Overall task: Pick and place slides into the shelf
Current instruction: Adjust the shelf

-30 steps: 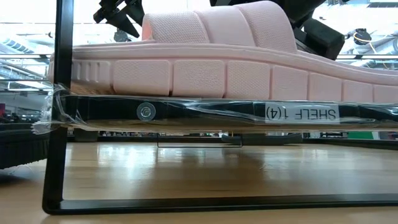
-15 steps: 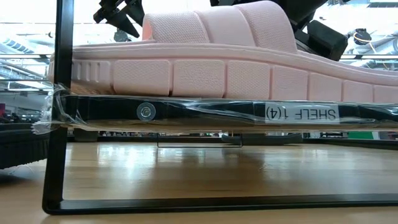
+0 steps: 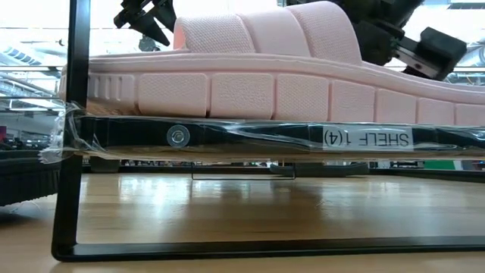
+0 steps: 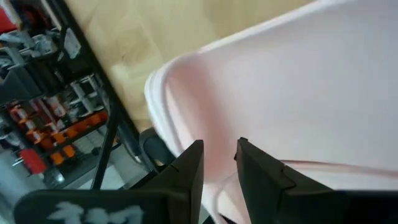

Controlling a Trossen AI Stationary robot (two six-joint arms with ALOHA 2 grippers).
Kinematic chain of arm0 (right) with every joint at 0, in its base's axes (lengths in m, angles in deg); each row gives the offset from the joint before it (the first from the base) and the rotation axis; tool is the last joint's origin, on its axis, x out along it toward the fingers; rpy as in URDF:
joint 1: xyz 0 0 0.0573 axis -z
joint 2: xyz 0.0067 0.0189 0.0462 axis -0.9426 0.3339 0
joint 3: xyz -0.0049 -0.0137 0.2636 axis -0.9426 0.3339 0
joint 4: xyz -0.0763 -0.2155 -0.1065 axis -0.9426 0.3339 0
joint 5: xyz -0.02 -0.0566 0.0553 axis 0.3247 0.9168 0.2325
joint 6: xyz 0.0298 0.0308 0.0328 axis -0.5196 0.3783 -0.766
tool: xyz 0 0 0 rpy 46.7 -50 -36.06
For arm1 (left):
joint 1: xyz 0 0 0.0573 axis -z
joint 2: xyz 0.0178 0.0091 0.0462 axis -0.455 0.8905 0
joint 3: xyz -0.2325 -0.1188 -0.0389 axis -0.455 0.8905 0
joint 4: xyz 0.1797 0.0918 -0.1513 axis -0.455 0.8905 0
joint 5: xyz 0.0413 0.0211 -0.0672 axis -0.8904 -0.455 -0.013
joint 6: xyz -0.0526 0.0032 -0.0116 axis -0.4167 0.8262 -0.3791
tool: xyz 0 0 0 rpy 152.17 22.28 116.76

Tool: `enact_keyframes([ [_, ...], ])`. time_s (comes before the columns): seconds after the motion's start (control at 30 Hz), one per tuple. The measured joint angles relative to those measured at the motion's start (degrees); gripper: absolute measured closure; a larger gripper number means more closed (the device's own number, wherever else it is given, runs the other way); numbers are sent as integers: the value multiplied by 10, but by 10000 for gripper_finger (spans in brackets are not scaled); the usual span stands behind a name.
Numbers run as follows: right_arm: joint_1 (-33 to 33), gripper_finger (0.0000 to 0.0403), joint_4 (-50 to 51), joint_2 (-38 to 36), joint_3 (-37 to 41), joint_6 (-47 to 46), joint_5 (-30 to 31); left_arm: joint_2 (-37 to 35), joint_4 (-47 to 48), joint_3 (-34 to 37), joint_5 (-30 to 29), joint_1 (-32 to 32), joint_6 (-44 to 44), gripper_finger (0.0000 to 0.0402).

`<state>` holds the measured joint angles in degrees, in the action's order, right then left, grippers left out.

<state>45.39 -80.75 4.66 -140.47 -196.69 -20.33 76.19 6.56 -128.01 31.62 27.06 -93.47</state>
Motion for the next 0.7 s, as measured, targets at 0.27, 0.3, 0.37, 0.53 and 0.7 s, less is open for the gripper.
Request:
enact_keyframes([
  [0.27, 1, 316, 161, -77, 5, 41, 20, 0, 1, 0, 0, 0, -15, 172],
  [0.3, 1, 316, 185, -86, 5, 53, 35, 0, 1, 0, 1, 0, -16, 172],
  [0.37, 5, 316, 219, -105, 5, 84, 70, 0, 1, 0, 1, 0, -23, 172],
  [0.53, 31, 316, 235, -143, 5, 254, 126, 3, 1, 0, 23, 0, -30, 172],
  [0.7, 84, 316, 234, -173, 5, 464, 126, 27, -2, 0, 48, 0, -28, 172],
])
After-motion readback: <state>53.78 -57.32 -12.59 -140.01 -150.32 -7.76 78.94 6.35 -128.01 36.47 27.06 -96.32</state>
